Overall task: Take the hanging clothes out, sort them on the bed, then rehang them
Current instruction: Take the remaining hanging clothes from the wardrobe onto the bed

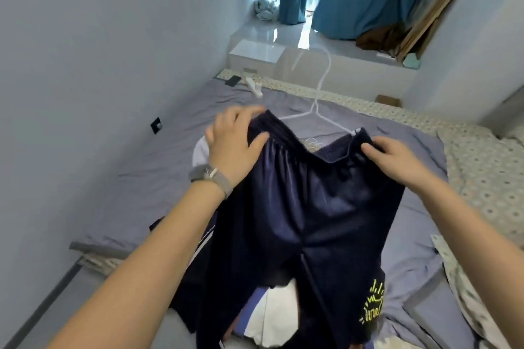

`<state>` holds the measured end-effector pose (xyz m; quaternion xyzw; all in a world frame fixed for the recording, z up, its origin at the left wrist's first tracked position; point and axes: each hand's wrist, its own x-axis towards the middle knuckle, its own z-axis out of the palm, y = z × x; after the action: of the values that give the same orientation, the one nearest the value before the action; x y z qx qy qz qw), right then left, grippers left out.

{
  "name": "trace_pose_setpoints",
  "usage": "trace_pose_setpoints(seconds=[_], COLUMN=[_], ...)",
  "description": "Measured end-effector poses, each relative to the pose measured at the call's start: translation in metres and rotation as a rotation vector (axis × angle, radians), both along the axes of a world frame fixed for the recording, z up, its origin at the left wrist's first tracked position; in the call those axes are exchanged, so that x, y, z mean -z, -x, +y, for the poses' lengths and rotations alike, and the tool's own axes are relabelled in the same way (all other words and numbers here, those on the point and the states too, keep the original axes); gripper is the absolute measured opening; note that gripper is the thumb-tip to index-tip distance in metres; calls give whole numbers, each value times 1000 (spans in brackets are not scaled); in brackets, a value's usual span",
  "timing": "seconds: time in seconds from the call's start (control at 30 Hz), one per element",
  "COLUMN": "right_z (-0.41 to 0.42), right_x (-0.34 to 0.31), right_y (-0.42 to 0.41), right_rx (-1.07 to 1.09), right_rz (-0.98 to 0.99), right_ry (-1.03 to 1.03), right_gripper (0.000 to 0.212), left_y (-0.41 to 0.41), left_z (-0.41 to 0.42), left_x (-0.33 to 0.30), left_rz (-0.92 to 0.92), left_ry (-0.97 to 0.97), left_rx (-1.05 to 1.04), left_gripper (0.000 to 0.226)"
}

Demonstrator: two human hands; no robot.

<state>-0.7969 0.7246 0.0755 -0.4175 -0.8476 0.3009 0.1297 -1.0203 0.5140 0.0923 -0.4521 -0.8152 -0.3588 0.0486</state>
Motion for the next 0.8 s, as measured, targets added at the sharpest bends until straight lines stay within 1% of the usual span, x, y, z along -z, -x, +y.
trace_pose_setpoints(seconds=[0.07, 0.1, 0.13, 0.2, 0.23, 0.27, 0.33, 0.4, 0.47, 0.57, 0.6, 0.67, 0.73, 0.8], right_z=[35, 55, 72, 97, 101, 97, 69, 27, -12, -53, -61, -71, -73, -73], right_x=[49, 80, 109, 163, 186, 207, 235, 257, 271, 282, 281, 273, 264, 258], right_y=[19, 25, 30, 35, 37, 39, 45, 49, 47, 34, 29, 21, 13, 5], right_rx=[10, 47, 102, 188, 215, 225, 174, 88, -1, -103, -92, -5, 94, 200], right_rz=[-63, -108, -174, -380, -459, -521, -575, -566, -499, -419, -395, -336, -289, -232], right_ry=[62, 73, 73, 4, 5, 34, 109, 211, 316, 491, 554, 645, 671, 674], right_gripper=[24, 17, 4, 34, 47, 55, 61, 64, 64, 54, 48, 37, 38, 38], left_y=[6, 8, 10, 13, 14, 14, 11, 6, 6, 15, 19, 24, 27, 30], left_z=[8, 10, 11, 10, 10, 10, 12, 13, 17, 24, 26, 31, 36, 44], left_x=[45, 69, 91, 133, 151, 164, 187, 199, 205, 215, 219, 226, 234, 242], left_rz=[-79, -121, -153, -216, -259, -304, -371, -386, -386, -433, -472, -538, -524, -516], left_ry=[89, 156, 227, 351, 379, 394, 437, 505, 569, 625, 633, 667, 712, 711], left_rx=[-26, -46, -71, -106, -113, -106, -90, -86, -46, 43, 81, 160, 228, 283], left_gripper=[35, 33, 31, 30, 29, 28, 27, 27, 27, 25, 24, 23, 23, 23])
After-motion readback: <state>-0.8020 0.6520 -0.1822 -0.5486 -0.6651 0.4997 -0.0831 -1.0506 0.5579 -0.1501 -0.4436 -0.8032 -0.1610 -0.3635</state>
